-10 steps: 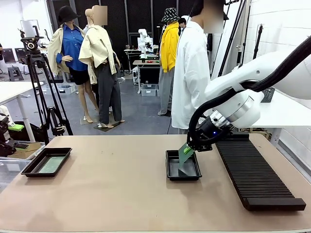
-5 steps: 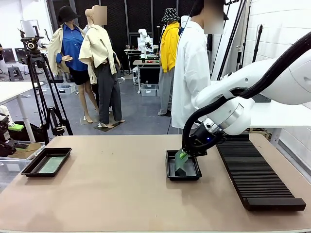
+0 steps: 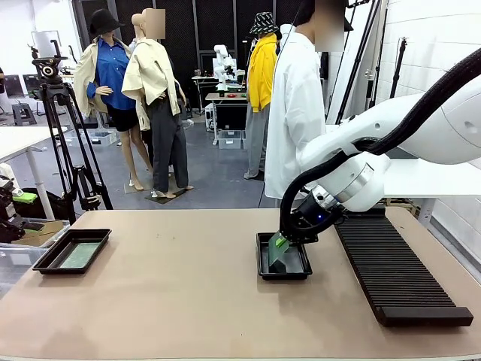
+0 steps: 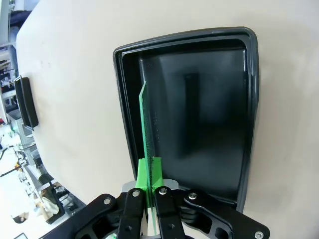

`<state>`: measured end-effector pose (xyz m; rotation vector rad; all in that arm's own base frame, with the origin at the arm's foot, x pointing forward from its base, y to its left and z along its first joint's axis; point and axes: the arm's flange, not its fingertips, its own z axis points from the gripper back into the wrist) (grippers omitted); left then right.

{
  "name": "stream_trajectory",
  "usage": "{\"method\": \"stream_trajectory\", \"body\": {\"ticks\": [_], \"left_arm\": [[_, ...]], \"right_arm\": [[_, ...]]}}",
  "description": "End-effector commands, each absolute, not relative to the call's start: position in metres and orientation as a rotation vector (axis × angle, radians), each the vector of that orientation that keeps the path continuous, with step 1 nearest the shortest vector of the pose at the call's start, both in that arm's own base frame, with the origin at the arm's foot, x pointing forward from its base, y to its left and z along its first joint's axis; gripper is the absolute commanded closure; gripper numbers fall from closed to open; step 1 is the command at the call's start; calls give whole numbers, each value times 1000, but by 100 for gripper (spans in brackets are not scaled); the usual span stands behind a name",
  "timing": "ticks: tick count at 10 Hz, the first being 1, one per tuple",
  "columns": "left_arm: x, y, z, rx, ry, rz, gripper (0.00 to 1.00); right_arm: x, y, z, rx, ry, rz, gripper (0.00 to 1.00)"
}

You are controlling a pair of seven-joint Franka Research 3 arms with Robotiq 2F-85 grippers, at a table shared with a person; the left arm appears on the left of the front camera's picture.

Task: Inspect and transfer BCBs to ESD trays.
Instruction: Pick up the Blank PCB from the PCB Rack and place it in the right ESD tray.

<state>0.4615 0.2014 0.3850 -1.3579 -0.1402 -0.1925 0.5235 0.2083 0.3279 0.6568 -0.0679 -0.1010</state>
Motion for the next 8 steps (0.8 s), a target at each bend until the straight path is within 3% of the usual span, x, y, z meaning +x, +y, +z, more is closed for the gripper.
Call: {"method": "stream_trajectory", "body": {"ticks": [1, 7, 8], "left_arm": [[462, 203, 387, -1348, -133, -185, 0], [462, 203, 387, -1348, -133, -185, 0], [462, 203, 387, -1348, -133, -185, 0]], "right_arm": [[523, 208, 328, 651, -63, -103, 100], [524, 211, 327, 632, -88, -106, 100], [523, 212, 327, 596, -106, -116, 91]]}}
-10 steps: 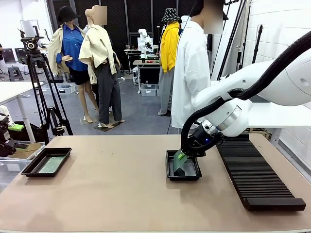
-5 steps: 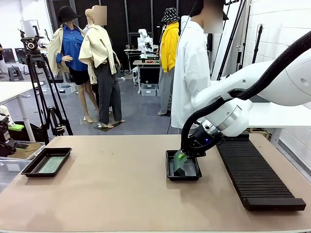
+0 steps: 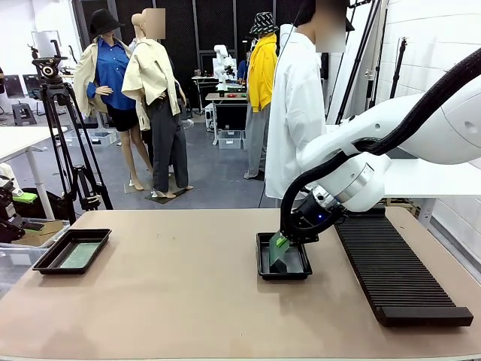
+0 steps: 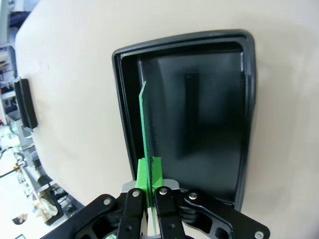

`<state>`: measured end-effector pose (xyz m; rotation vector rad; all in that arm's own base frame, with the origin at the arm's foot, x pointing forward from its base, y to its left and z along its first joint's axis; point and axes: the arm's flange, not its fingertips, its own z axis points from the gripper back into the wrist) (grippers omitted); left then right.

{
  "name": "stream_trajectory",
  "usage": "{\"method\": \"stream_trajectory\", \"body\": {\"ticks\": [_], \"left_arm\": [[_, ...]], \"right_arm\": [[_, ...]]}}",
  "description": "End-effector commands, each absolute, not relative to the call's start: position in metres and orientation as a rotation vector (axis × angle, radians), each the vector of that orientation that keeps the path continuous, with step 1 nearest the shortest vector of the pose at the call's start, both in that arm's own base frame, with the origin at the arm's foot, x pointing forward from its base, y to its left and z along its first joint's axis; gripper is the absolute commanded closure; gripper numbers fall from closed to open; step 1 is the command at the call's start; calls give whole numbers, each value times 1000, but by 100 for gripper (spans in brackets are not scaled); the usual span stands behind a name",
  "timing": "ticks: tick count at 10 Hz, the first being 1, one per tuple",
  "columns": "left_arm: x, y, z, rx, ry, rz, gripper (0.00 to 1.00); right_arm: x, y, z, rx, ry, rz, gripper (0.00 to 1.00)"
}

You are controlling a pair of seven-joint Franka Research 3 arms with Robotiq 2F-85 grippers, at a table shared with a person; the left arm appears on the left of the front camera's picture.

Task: Inspect and transfer BCBs to ESD trays.
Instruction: Pick up the Blank PCB from the PCB Rack and place it in the right ESD tray.

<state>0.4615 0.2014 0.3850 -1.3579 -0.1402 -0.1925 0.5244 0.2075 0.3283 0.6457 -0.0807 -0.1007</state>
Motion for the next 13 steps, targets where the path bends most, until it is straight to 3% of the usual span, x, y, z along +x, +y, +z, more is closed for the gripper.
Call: {"method": "stream_trajectory", "body": {"ticks": [1, 5, 13], "left_arm": [[462, 203, 387, -1348, -133, -185, 0], [462, 203, 387, -1348, -133, -185, 0], [462, 203, 387, -1348, -133, -185, 0]], "right_arm": [[522, 212, 326, 592, -89, -116, 74], [523, 213, 336, 516, -70, -133, 0], [524, 224, 360, 396, -32, -140, 0]]}}
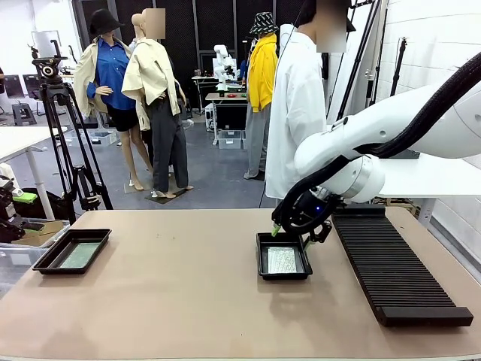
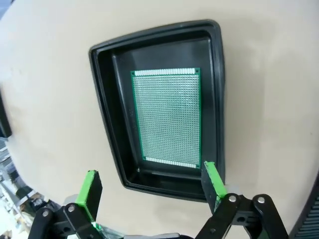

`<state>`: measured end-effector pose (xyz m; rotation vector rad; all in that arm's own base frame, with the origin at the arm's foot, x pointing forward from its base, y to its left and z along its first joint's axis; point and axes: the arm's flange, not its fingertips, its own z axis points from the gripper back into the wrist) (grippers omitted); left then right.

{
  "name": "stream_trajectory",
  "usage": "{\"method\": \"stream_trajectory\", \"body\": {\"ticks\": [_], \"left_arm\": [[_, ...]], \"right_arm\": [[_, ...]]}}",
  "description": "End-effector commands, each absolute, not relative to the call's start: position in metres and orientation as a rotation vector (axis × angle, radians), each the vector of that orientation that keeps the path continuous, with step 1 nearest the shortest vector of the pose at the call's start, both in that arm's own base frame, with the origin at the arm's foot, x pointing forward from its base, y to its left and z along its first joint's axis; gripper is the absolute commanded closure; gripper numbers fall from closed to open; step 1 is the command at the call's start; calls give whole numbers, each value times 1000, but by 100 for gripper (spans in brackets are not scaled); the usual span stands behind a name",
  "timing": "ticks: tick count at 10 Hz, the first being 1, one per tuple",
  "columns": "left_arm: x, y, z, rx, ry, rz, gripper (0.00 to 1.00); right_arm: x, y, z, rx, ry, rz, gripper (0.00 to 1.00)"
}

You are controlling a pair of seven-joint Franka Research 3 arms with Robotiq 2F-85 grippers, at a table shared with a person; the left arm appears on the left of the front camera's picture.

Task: Inspect and transfer BCBs to ESD trays.
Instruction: Pick up the Blank PCB from the PCB Rack and place it in the right ESD tray, then pick up the ESD tray and place it on the left side of the table.

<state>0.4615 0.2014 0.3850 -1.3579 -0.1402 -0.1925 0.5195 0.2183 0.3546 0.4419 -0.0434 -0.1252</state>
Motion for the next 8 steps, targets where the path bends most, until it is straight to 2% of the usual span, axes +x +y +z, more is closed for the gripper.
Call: {"method": "stream_trajectory", "body": {"ticks": [1, 8], "left_arm": [[462, 203, 387, -1348, -133, -185, 0], [462, 203, 387, -1348, -133, -185, 0]], "right_arm": [[520, 218, 354, 465, -49, -124, 0], [520, 218, 354, 465, -49, -124, 0]]}}
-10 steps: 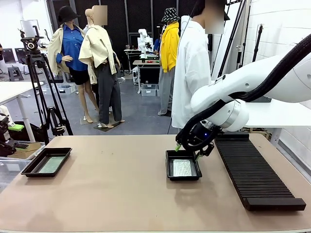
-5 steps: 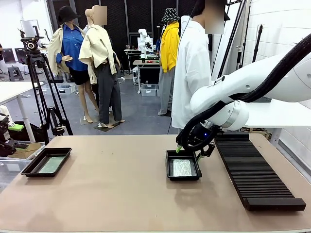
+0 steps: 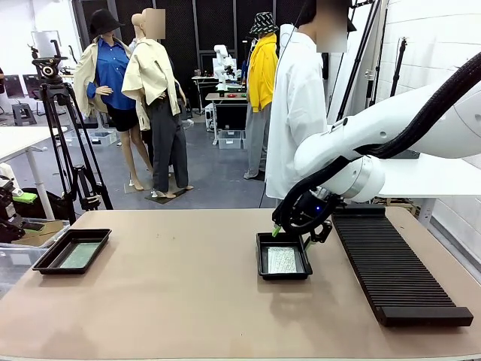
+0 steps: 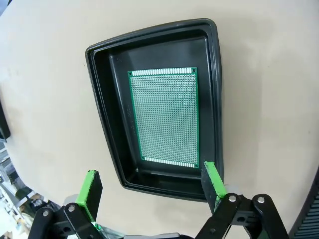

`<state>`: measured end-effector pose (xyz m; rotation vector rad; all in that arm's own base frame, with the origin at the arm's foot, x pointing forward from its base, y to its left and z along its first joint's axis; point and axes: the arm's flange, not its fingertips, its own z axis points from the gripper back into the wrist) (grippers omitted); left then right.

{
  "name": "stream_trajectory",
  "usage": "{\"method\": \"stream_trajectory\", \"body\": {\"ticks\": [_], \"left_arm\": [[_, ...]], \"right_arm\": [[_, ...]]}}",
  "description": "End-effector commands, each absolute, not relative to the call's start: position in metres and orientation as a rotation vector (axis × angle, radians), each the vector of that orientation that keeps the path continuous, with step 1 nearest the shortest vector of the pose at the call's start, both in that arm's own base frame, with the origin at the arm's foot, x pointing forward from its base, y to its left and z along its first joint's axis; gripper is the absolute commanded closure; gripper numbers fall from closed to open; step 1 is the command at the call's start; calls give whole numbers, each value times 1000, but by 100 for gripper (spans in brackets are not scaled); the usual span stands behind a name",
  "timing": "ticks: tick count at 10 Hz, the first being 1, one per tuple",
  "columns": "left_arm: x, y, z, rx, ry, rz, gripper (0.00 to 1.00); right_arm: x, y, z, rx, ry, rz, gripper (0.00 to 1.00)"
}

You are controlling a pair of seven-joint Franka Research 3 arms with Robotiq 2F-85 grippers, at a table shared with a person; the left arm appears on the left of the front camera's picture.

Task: Inspect and transfer BCBs to ESD trays.
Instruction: Pick up the ESD tray and place it on the left side of the table.

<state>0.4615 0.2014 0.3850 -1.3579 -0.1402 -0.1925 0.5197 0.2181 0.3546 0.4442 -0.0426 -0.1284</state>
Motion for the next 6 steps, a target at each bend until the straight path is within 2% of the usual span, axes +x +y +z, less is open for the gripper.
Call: {"method": "stream_trajectory", "body": {"ticks": [1, 6], "left_arm": [[462, 203, 387, -1348, -133, -185, 0], [462, 203, 387, -1348, -133, -185, 0]], "right_arm": [[520, 218, 354, 465, -49, -124, 0], [520, 218, 354, 465, -49, -124, 0]]}}
